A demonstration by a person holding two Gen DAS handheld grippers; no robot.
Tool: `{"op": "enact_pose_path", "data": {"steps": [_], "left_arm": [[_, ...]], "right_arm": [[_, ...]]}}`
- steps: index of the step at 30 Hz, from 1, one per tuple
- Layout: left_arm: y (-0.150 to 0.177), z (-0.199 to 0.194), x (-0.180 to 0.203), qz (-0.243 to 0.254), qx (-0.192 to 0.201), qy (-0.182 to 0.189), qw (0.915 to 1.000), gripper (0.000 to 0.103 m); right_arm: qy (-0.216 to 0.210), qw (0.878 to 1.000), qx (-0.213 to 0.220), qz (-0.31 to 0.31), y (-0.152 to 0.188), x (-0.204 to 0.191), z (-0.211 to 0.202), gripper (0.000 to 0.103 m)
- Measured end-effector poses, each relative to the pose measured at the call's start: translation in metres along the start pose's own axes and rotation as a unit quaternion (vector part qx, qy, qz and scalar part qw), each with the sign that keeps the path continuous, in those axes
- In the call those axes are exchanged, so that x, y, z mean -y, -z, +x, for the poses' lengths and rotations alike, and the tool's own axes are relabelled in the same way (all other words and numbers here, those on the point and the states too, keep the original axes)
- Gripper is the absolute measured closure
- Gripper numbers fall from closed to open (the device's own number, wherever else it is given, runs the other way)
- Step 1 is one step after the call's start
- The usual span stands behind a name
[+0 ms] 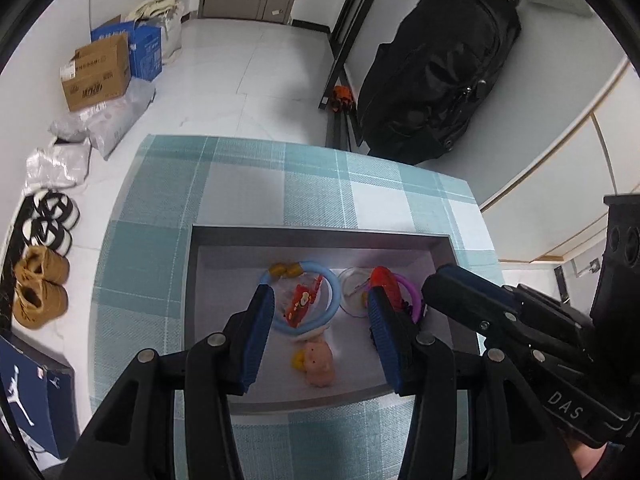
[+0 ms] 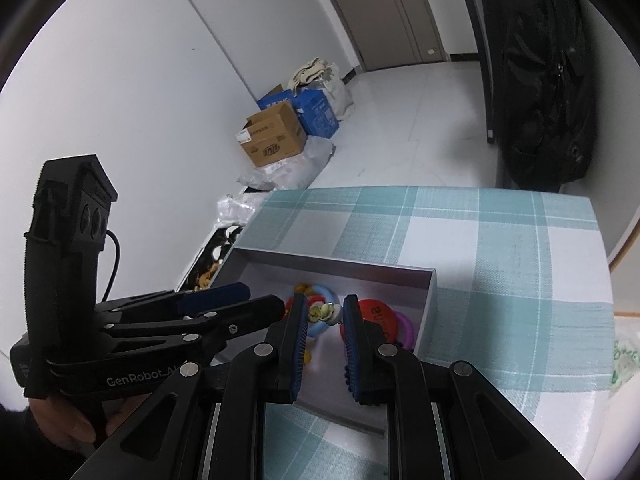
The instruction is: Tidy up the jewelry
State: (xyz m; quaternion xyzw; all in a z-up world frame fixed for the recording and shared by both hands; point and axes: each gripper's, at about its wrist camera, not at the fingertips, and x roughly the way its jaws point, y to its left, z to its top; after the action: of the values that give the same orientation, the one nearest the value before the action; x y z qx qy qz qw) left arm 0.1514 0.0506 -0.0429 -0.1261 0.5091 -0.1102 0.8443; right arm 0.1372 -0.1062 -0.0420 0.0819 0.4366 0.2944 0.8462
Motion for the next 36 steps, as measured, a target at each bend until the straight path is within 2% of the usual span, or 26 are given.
{"op": "enact_pose_path", "data": {"steps": [2, 3, 5, 7, 9, 14, 17, 21, 26, 29, 36], "left_arm": [[-0.001, 0.003, -0.003, -0.003, -0.006, 0.000, 1.0000, 0.057], [-0.002, 0.004, -0.003, -0.002, -0.006, -0.008, 0.9999, 0.047], [-0.003, 0.004, -0.003, -0.002, -0.001, -0.015, 0.9999, 0.036], [-0.004, 0.000, -0.004, -0.006, 0.011, -0.009, 0.9999, 0.036], [-0.005, -0.001, -0.005, -0.009, 0.013, -0.003, 0.9999, 0.035], [-0.003, 0.001, -0.005, -0.007, 0.011, -0.012, 0.9998, 0.035], [-0.001, -0.001, -0.002, 0.004, 0.015, -0.033, 0.9993, 0.035], [0.003, -0.009, 0.005, 0.023, 0.031, -0.051, 0.9979, 0.035], [0.008, -0.021, 0.012, 0.044, 0.058, -0.070, 0.9949, 0.034], [0.011, -0.026, 0.012, 0.041, 0.068, -0.071, 0.9943, 0.034], [0.020, -0.038, 0.016, 0.035, 0.090, -0.088, 0.9915, 0.034]], "right_arm": [[0.004, 1.000, -0.001, 0.001, 0.000, 0.000, 0.002, 0.084], [0.004, 1.000, 0.000, 0.001, -0.001, 0.000, 0.003, 0.084], [0.003, 1.000, 0.002, -0.001, -0.001, 0.000, 0.002, 0.077], [0.010, 1.000, 0.009, -0.006, 0.000, -0.001, 0.000, 0.059], [0.014, 1.000, 0.018, -0.004, 0.000, 0.000, -0.005, 0.055], [0.020, 1.000, 0.021, 0.003, 0.000, 0.002, -0.009, 0.049], [0.025, 0.999, 0.022, 0.000, 0.001, 0.002, -0.013, 0.045], [0.032, 0.999, 0.029, 0.000, 0.004, 0.001, -0.019, 0.033], [0.042, 0.998, 0.037, -0.005, 0.007, 0.001, -0.028, 0.031], [0.047, 0.998, 0.050, -0.004, 0.009, 0.001, -0.034, 0.022], [0.053, 0.997, 0.062, 0.000, 0.016, -0.002, -0.044, 0.021]]}}
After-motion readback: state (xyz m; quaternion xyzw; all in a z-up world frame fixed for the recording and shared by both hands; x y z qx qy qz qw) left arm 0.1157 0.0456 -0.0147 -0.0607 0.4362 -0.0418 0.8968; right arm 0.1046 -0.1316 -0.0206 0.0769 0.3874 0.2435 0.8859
